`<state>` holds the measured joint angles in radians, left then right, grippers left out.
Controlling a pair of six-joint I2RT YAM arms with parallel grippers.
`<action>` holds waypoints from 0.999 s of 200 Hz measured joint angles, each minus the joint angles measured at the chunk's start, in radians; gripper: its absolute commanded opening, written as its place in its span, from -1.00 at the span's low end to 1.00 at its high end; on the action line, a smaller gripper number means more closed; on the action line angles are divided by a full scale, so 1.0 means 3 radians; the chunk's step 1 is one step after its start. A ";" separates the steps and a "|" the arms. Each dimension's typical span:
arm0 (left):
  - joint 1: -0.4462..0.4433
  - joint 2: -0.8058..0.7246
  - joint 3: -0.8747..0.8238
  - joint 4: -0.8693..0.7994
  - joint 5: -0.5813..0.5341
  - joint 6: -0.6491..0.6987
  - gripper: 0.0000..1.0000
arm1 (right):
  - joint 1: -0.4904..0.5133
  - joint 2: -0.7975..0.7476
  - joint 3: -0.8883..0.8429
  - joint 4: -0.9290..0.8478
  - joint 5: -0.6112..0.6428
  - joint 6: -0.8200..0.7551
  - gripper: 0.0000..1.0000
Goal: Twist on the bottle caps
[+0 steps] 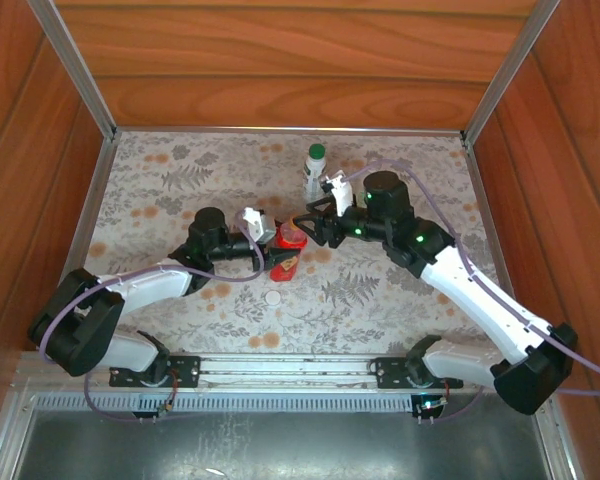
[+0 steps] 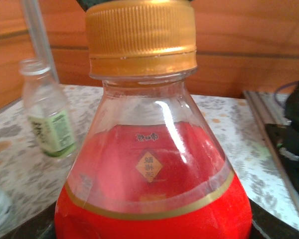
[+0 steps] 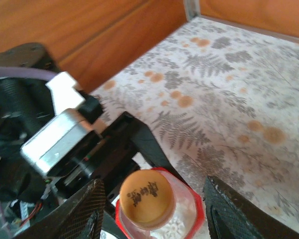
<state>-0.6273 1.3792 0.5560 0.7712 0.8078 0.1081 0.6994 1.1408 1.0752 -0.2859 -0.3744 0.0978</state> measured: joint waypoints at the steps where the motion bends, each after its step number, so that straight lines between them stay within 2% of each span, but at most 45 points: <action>1: 0.0000 0.0000 0.0000 0.0000 0.0010 0.0000 0.16 | 0.0000 -0.0005 0.0000 0.0001 -0.0019 -0.0010 0.07; 19: 0.0003 0.0000 0.0000 0.0001 0.0184 -0.0001 0.16 | 0.0001 -0.0004 0.0000 0.0018 -0.0189 -0.0128 -0.06; 70: 0.0003 0.0000 0.0000 0.0003 0.0373 -0.0025 0.16 | 0.0000 0.0089 0.0000 -0.0025 -0.0412 -0.0284 -0.05; 91: 0.0003 0.0000 0.0000 0.0001 0.0392 -0.0036 0.16 | 0.0000 0.0121 0.0000 -0.0043 -0.0420 -0.0317 -0.12; 129: 0.0003 0.0000 0.0000 -0.0003 0.0381 -0.0053 0.16 | 0.0000 0.0151 0.0000 -0.0050 -0.0440 -0.0371 -0.47; 152: 0.0003 0.0000 0.0000 -0.0005 0.0346 -0.0064 0.16 | 0.0001 0.0154 0.0000 -0.0045 -0.0401 -0.0365 -0.61; 200: 0.0003 0.0009 0.0000 -0.0019 -0.0014 -0.0064 0.16 | 0.0006 0.0324 0.0128 -0.0042 -0.0165 -0.0235 -0.47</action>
<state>-0.6266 1.3819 0.5560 0.7654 0.8036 0.0891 0.7013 1.2381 1.1137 -0.2985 -0.4240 0.0273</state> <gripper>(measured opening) 0.585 0.315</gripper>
